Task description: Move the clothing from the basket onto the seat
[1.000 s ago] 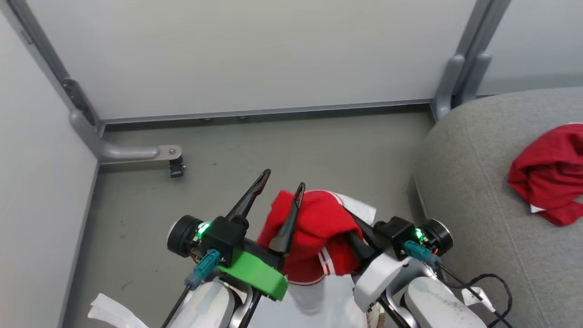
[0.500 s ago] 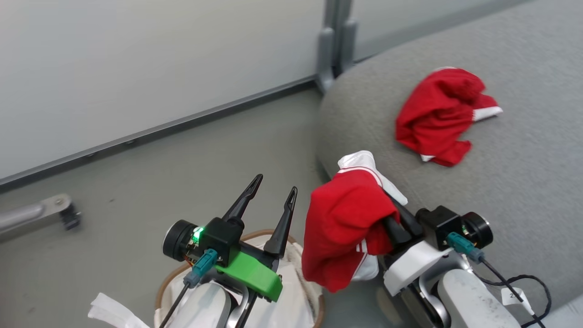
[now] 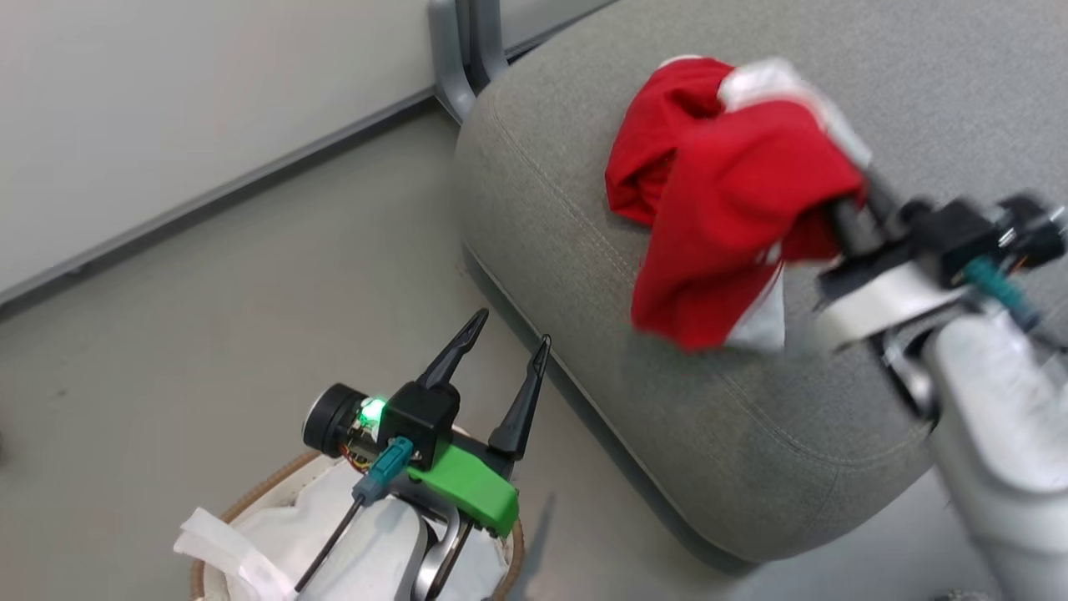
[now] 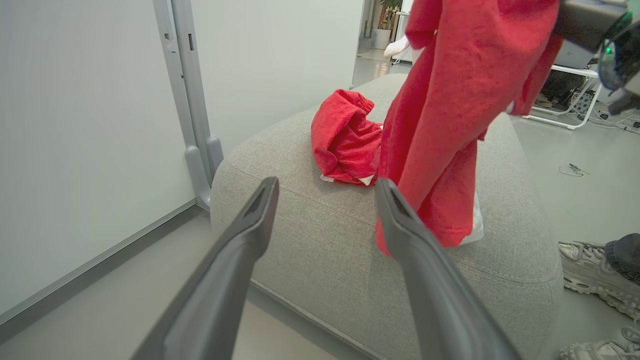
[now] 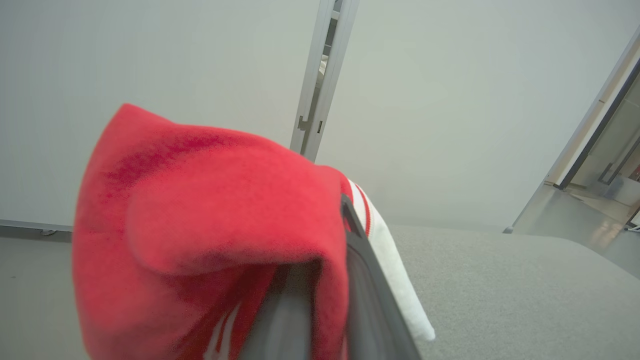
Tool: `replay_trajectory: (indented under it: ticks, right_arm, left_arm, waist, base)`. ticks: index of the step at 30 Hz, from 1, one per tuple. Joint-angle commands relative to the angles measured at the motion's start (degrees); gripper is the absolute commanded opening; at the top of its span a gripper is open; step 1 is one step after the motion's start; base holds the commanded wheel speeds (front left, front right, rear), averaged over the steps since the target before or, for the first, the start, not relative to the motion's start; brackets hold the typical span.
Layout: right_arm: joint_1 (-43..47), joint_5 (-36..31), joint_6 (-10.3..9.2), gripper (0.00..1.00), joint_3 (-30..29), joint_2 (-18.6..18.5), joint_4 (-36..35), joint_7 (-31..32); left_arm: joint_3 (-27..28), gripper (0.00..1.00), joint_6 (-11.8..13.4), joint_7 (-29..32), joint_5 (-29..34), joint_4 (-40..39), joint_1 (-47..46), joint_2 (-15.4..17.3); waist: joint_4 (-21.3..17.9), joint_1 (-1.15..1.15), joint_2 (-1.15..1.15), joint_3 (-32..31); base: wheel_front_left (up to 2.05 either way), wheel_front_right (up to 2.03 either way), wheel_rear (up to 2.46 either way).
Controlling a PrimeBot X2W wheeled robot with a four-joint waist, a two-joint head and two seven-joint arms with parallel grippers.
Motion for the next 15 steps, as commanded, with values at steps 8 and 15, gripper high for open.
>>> replay_trajectory:
  ticks: [8,15]
  right_arm:
    - [-14.7,-3.3,-0.08,0.00,-5.3,-8.2,0.2,-0.1]
    - [-21.0,-5.5,-0.08,0.00,-9.1,-10.2,7.9,-0.1]
  left_arm:
    - [-0.9,1.00,-0.3,0.0,1.0,0.5,-4.4,1.3]
    - [-1.8,1.00,-0.2,0.0,1.3,-0.1,-8.2,1.2]
  waist:
    - [3.7,0.00,-0.01,9.7]
    - [8.9,0.00,-0.01,15.6]
  base:
    - [0.00,0.00,0.00]
    - [0.00,0.00,0.00]
